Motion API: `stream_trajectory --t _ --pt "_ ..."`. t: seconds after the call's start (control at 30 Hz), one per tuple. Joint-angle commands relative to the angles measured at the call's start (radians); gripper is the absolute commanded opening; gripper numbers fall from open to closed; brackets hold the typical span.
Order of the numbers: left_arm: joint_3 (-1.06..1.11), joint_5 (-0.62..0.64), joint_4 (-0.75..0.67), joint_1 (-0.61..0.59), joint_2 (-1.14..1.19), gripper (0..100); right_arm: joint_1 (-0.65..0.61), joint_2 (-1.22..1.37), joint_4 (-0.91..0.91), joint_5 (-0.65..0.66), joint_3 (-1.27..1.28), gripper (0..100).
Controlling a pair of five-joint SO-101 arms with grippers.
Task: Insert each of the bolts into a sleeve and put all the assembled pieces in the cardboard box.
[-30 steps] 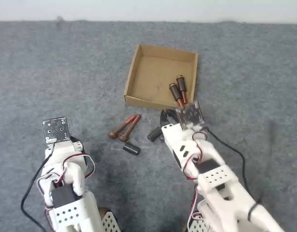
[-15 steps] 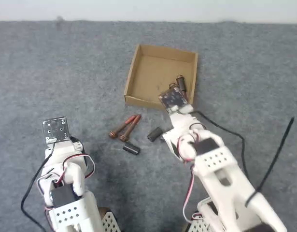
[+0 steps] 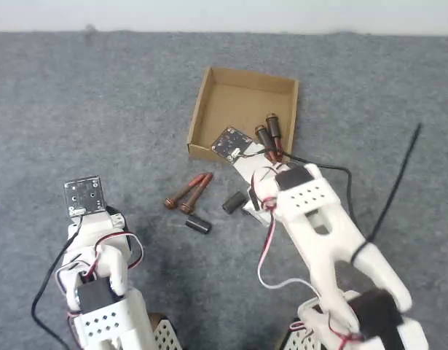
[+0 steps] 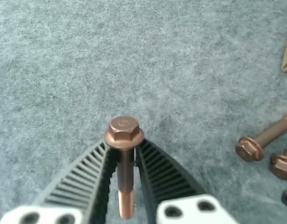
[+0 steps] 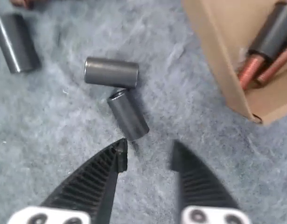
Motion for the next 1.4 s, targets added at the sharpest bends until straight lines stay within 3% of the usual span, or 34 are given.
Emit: stream_trajectory --t 0.0,0.2,0.43,0.9,1.13,1.37 --pt "-0.016 -0.008 0.003 0.005 -0.025 1 -0.061 0.041 0.033 0.072 -0.081 20.5" --pt "-0.016 -0.008 0.003 0.005 -0.025 1 -0.139 0.131 -0.018 0.153 -0.083 20.5" --pt "-0.016 -0.009 0.003 0.005 -0.025 1 -0.107 0.252 -0.101 0.221 -0.084 20.5" --pt "-0.016 -0.009 0.000 0.006 -0.025 1 -0.073 0.274 -0.137 0.224 -0.078 20.4" --pt "-0.016 -0.009 0.002 0.006 -0.025 1 -0.071 0.275 -0.143 0.224 -0.078 0.0" --pt "-0.016 -0.009 0.002 0.006 -0.025 1 -0.071 0.272 -0.137 0.224 -0.068 0.7"
